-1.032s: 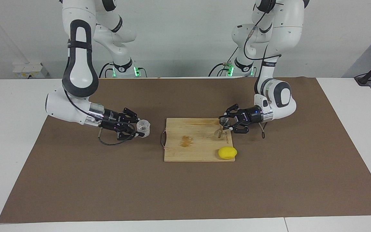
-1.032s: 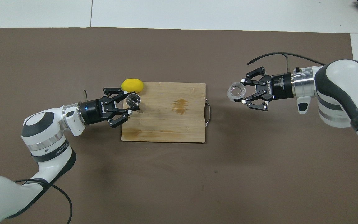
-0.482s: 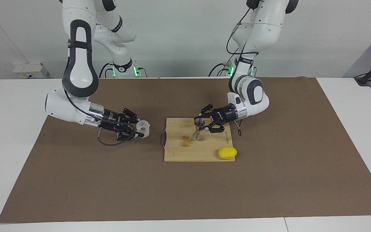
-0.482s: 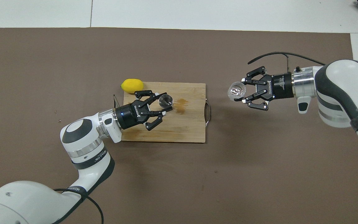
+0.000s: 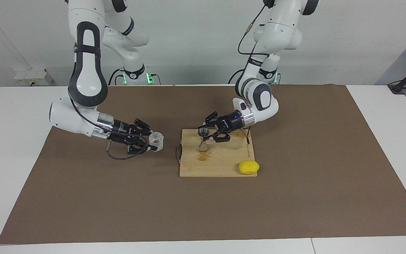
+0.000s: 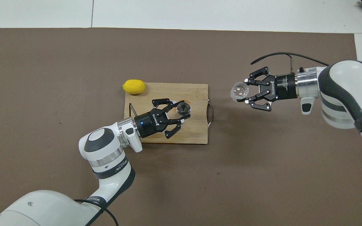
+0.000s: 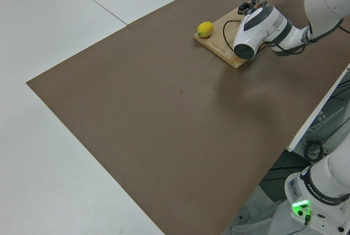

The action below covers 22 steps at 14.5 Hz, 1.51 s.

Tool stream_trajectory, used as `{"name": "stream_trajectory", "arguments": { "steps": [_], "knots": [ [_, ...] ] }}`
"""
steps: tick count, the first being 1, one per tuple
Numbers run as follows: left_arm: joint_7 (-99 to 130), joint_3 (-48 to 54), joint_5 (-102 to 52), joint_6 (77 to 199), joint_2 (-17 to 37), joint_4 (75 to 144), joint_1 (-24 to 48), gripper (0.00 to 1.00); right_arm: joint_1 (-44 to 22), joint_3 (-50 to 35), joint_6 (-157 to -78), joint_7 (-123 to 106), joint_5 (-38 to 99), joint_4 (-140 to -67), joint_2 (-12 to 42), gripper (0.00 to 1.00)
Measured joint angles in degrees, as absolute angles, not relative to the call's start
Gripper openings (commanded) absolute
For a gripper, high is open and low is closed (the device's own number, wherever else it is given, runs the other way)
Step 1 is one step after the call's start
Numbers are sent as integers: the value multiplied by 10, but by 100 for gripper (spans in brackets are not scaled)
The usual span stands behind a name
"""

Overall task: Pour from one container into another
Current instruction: 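Lower the dark cup onto the board and open the left gripper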

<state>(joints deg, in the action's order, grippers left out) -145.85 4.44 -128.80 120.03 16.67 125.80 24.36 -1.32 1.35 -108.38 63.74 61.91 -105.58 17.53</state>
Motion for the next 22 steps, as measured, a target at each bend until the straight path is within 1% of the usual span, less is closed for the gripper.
{"name": "stream_trajectory", "arguments": {
  "steps": [5,9,10,11,12,13,15,17,22],
  "knots": [
    [-1506,44,-1319,1232,168,1257,260,0,-13,13,-1086,637,619,-1057,175,0],
    [-1528,45,-1328,1227,179,1255,261,0,-13,13,-1089,637,619,-1057,175,0],
    [-1533,45,-1329,1226,180,1255,261,5,-13,13,-1089,637,619,-1058,175,0],
    [-1535,45,-1329,1225,181,1255,261,39,-13,13,-1091,637,619,-1058,175,0],
    [-1536,45,-1329,1224,181,1255,261,68,-13,13,-1092,638,619,-1058,175,0],
    [-1537,44,-1329,1223,181,1255,261,76,-13,13,-1092,638,619,-1058,175,0],
    [-1542,42,-1329,1223,185,1255,260,80,-14,13,-1092,641,619,-1058,175,0],
    [-1543,40,-1329,1222,189,1254,260,100,-18,13,-1092,647,619,-1058,175,0],
    [-1544,35,-1329,1216,190,1256,257,100,-21,13,-1096,649,619,-1058,175,0]
  ]
}}
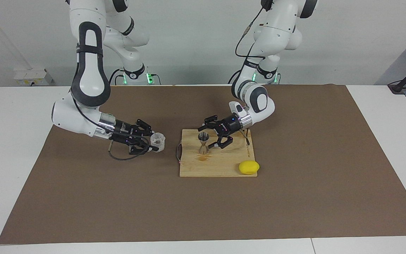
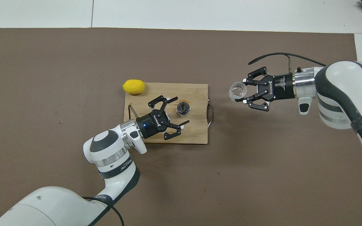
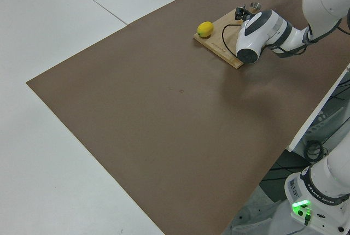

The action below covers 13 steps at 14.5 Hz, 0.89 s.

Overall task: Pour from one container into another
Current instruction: 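Lower the dark cup onto the board and open the left gripper, then withdraw the left gripper while the right gripper carries the clear cup over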

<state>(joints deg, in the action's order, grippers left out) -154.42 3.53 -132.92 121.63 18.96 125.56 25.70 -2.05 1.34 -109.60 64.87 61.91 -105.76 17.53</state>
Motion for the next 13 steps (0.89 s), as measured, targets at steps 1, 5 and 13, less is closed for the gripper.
{"name": "stream_trajectory", "arguments": {
  "steps": [1,5,13],
  "knots": [
    [-1544,35,-1329,1212,190,1258,254,100,-22,13,-1096,649,619,-1057,175,0],
    [-1549,33,-1318,1176,189,1281,224,100,-56,13,-1106,656,619,-1054,169,0],
    [-1550,31,-1192,1093,158,1350,117,100,-126,13,-1159,713,558,-1042,151,0]
  ]
}}
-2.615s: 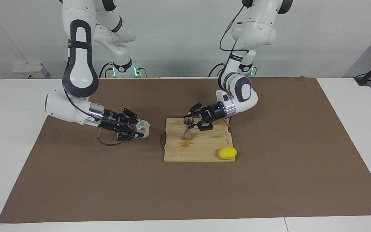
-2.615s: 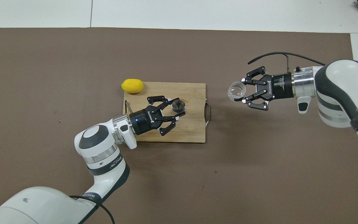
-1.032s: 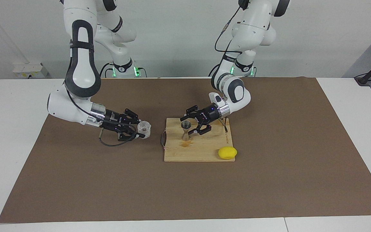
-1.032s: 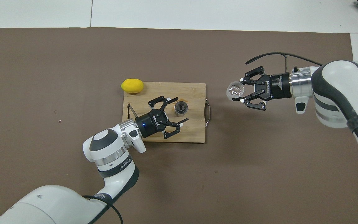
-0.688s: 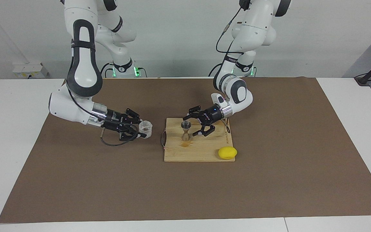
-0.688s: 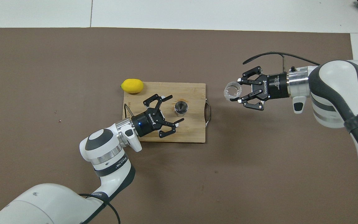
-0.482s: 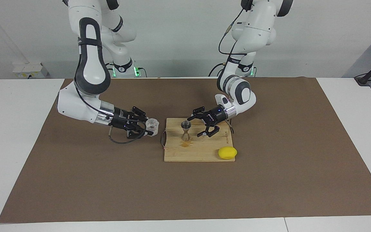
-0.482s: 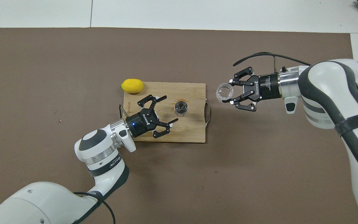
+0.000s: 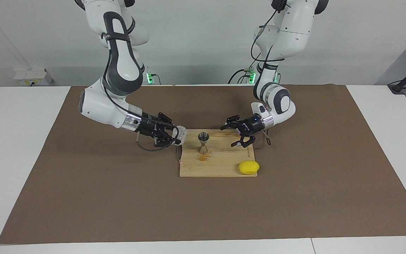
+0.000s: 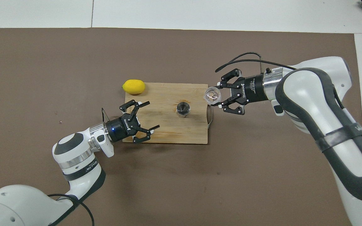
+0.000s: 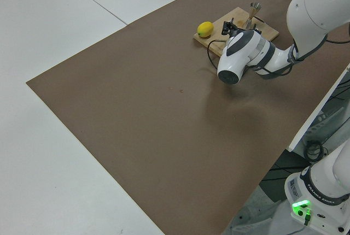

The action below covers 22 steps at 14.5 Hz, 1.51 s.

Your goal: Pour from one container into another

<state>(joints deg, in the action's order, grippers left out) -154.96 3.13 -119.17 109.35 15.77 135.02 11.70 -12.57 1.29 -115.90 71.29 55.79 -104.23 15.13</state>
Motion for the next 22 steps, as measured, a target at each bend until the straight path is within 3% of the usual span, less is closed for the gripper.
{"name": "stream_trajectory", "arguments": {
  "steps": [16,22],
  "knots": [
    [-1550,28,-779,944,123,1373,-179,100,-202,13,-1157,856,350,-1010,149,0],
    [-1541,26,-609,933,107,1323,-263,100,-204,14,-1146,907,323,-982,149,0]
  ]
}}
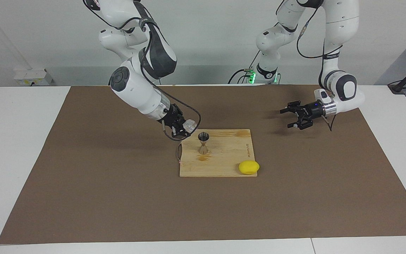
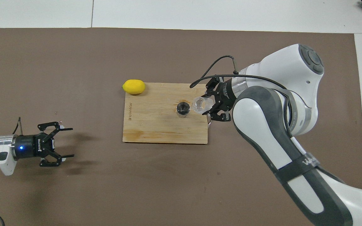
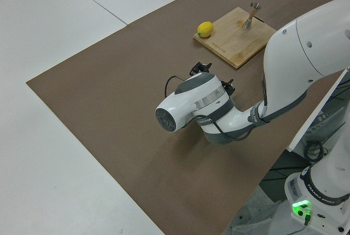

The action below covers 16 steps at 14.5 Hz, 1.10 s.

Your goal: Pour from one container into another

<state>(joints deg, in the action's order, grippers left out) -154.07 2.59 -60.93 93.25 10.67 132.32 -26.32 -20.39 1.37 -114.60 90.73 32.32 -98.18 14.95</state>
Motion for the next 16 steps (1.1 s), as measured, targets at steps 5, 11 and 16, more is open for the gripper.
{"name": "stream_trajectory", "arguments": {
  "steps": [5,11,16],
  "knots": [
    [-1501,25,-462,894,103,1210,-304,100,-212,13,-1146,955,279,-974,153,0],
    [-1437,25,-336,845,56,1082,-305,100,-233,12,-1146,1002,239,-957,159,0],
    [-1385,30,-279,827,23,1040,-303,100,-242,12,-1148,1029,198,-948,166,0]
  ]
}}
